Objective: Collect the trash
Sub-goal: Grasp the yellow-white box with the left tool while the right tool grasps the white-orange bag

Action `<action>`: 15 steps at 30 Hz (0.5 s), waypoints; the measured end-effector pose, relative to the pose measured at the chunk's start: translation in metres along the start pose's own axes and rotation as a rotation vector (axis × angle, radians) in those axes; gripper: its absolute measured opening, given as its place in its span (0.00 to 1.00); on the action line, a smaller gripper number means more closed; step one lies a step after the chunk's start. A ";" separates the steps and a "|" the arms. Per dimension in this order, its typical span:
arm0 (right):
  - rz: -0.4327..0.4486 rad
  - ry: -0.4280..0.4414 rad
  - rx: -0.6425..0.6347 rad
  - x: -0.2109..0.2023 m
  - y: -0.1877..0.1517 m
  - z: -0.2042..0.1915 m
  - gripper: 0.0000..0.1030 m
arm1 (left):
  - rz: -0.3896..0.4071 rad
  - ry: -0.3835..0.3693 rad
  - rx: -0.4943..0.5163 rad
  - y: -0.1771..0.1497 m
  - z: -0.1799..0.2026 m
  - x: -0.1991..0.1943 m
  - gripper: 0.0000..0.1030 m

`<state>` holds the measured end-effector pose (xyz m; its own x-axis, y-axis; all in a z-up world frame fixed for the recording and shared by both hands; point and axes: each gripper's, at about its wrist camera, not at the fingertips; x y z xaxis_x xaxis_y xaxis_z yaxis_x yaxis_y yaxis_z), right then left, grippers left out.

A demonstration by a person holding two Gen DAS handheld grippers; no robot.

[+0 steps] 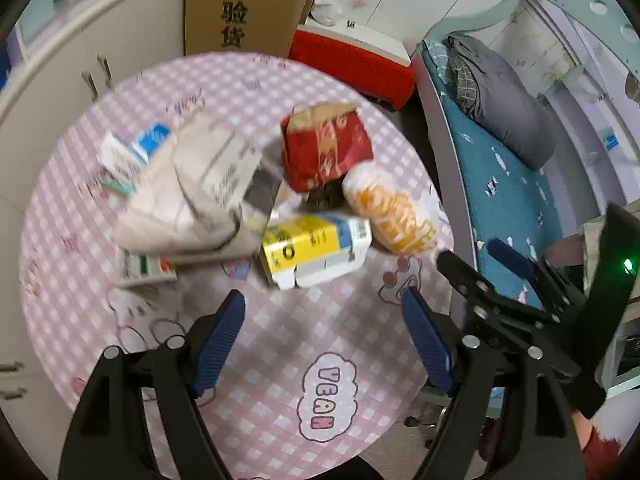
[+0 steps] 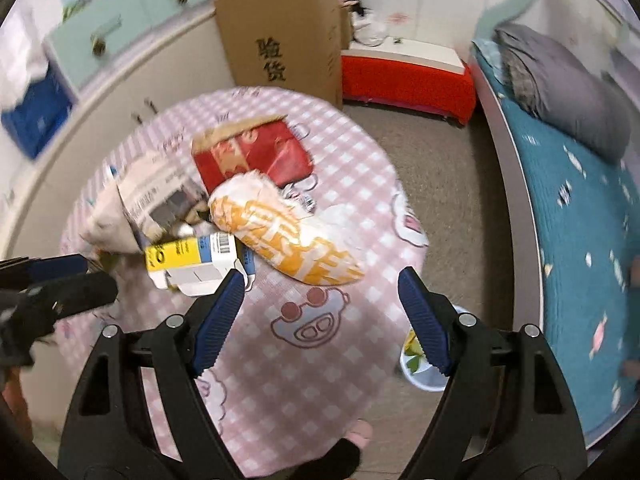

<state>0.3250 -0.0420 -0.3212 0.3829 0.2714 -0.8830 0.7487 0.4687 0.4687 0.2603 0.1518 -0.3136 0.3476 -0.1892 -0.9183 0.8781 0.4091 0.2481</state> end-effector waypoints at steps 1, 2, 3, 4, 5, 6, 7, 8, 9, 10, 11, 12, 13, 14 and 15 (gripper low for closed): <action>-0.001 -0.001 -0.029 0.005 0.000 -0.004 0.76 | -0.003 -0.020 -0.013 -0.003 -0.004 0.008 0.76; -0.001 -0.009 -0.064 0.010 0.001 -0.009 0.76 | -0.004 -0.028 -0.023 -0.005 -0.008 0.014 0.76; -0.001 -0.021 -0.094 0.016 0.001 -0.013 0.76 | -0.001 -0.023 -0.033 -0.008 -0.010 0.019 0.76; 0.004 -0.033 -0.125 0.020 0.001 -0.015 0.77 | 0.008 -0.023 -0.050 -0.008 -0.013 0.026 0.76; 0.016 -0.049 -0.160 0.026 0.002 -0.018 0.78 | 0.015 -0.032 -0.064 -0.007 -0.015 0.031 0.76; 0.023 -0.055 -0.177 0.031 0.004 -0.019 0.79 | 0.023 -0.036 -0.078 -0.007 -0.017 0.036 0.76; 0.029 -0.056 -0.190 0.035 0.006 -0.019 0.79 | 0.036 -0.041 -0.094 -0.006 -0.020 0.042 0.76; 0.039 -0.051 -0.206 0.040 0.009 -0.018 0.79 | 0.043 -0.041 -0.106 -0.005 -0.022 0.047 0.76; 0.045 -0.045 -0.217 0.044 0.011 -0.017 0.80 | 0.047 -0.039 -0.117 -0.004 -0.024 0.051 0.76; 0.046 -0.023 -0.233 0.049 0.014 -0.016 0.80 | 0.048 -0.048 -0.118 -0.003 -0.025 0.057 0.76; 0.045 -0.008 -0.240 0.052 0.015 -0.015 0.80 | 0.049 -0.044 -0.112 -0.002 -0.025 0.061 0.76; 0.043 0.024 -0.246 0.056 0.017 -0.014 0.80 | 0.055 -0.029 -0.107 -0.002 -0.026 0.064 0.76; 0.040 0.050 -0.246 0.060 0.019 -0.013 0.80 | 0.066 -0.021 -0.111 0.000 -0.028 0.067 0.76; 0.035 0.061 -0.239 0.064 0.020 -0.011 0.76 | 0.067 -0.026 -0.120 0.001 -0.030 0.071 0.76; 0.030 0.080 -0.231 0.065 0.021 -0.009 0.63 | 0.066 -0.029 -0.130 0.002 -0.032 0.073 0.76</action>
<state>0.3606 -0.0066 -0.3689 0.3521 0.3492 -0.8684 0.5907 0.6368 0.4956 0.2771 0.1673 -0.3901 0.4143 -0.1834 -0.8915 0.8036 0.5336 0.2636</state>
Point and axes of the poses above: each gripper's, at about its wrist camera, not at the fingertips, and x roughly the way its jaws point, z to its right, y to its top, and after that the axes turned 5 degrees about -z, right-handed
